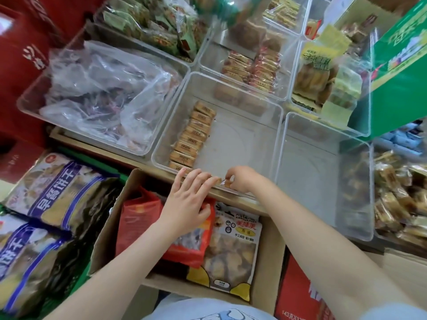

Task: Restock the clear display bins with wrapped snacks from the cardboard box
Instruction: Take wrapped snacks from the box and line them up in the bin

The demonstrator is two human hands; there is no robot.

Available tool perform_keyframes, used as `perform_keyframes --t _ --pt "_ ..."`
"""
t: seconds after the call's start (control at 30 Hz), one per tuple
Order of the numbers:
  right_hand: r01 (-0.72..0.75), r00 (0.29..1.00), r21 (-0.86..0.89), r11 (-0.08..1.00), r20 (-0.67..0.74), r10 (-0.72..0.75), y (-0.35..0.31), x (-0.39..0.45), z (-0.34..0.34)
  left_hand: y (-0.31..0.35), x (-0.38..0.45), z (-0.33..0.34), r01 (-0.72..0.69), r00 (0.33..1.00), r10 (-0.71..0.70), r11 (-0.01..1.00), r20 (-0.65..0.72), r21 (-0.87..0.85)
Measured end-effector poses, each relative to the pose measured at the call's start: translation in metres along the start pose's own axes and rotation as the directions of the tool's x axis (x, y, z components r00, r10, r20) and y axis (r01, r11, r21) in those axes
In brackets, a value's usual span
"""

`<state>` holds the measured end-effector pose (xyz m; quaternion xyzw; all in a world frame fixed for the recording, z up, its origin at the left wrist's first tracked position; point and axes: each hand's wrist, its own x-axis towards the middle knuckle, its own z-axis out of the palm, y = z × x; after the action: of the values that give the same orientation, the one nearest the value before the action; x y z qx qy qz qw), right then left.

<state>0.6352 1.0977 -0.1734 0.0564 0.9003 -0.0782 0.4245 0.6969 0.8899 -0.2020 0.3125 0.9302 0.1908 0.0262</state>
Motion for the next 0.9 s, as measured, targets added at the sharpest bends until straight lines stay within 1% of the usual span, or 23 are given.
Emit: perform_keyframes --t 0.07,0.1,0.2,0.23,0.3,0.37,0.4,0.47,0.53,0.63,0.73,0.77,0.8,0.83,0.9 --pt "0.006 0.999 0.052 0.999 -0.037 -0.004 0.005 -0.008 -0.004 0.002 0.001 -0.001 0.013 1.000 -0.014 1.000 0.014 0.007" --pt "0.018 0.997 0.090 0.996 -0.082 -0.011 0.009 -0.014 -0.006 0.003 0.001 -0.002 0.020 0.999 -0.021 1.000 0.024 0.013" --pt "0.138 0.953 0.264 0.955 -0.299 -0.055 0.023 -0.045 -0.012 0.008 0.003 -0.008 0.054 0.996 -0.055 0.998 0.066 0.018" --pt "0.194 0.930 0.328 0.924 -0.361 -0.067 0.029 -0.061 -0.013 0.011 0.004 -0.011 0.065 0.996 -0.065 0.998 0.067 0.004" --pt "0.326 0.890 0.472 0.819 -0.446 -0.097 0.047 -0.101 -0.011 0.027 0.006 -0.017 0.064 0.997 -0.061 0.993 0.037 -0.096" --pt "0.423 0.838 0.537 0.730 -0.538 -0.089 0.071 -0.146 -0.003 0.059 0.005 -0.021 -0.003 1.000 0.003 0.978 -0.001 -0.208" --pt "0.441 0.812 0.541 0.716 -0.580 -0.062 0.086 -0.170 0.005 0.082 0.003 -0.021 -0.042 0.999 0.043 0.968 0.002 -0.247" --pt "0.443 0.765 0.542 0.714 -0.644 0.013 0.122 -0.214 0.025 0.137 -0.004 -0.018 -0.099 0.991 0.121 0.947 0.052 -0.305" --pt "0.423 0.730 0.564 0.709 -0.676 0.101 0.165 -0.258 0.052 0.198 -0.013 -0.009 -0.166 0.973 0.209 0.924 0.095 -0.344" --pt "0.393 0.669 0.646 0.655 -0.689 0.278 0.231 -0.325 0.098 0.292 -0.027 0.002 -0.259 0.930 0.340 0.876 0.142 -0.406" --pt "0.391 0.540 0.710 0.586 -0.692 0.479 0.292 -0.387 0.144 0.377 -0.044 0.011 -0.335 0.889 0.440 0.815 0.130 -0.472" --pt "0.378 0.514 0.729 0.570 -0.678 0.526 0.312 -0.402 0.160 0.401 -0.050 0.013 -0.354 0.879 0.463 0.797 0.118 -0.489" --pt "0.351 0.507 0.747 0.565 -0.659 0.556 0.331 -0.414 0.175 0.424 -0.054 0.016 -0.373 0.873 0.479 0.779 0.094 -0.505" --pt "0.313 0.515 0.756 0.575 -0.643 0.566 0.349 -0.423 0.190 0.443 -0.058 0.020 -0.398 0.866 0.497 0.757 0.061 -0.518" --pt "0.212 0.569 0.742 0.636 -0.623 0.538 0.382 -0.434 0.218 0.477 -0.065 0.028 -0.451 0.844 0.536 0.729 0.020 -0.514"
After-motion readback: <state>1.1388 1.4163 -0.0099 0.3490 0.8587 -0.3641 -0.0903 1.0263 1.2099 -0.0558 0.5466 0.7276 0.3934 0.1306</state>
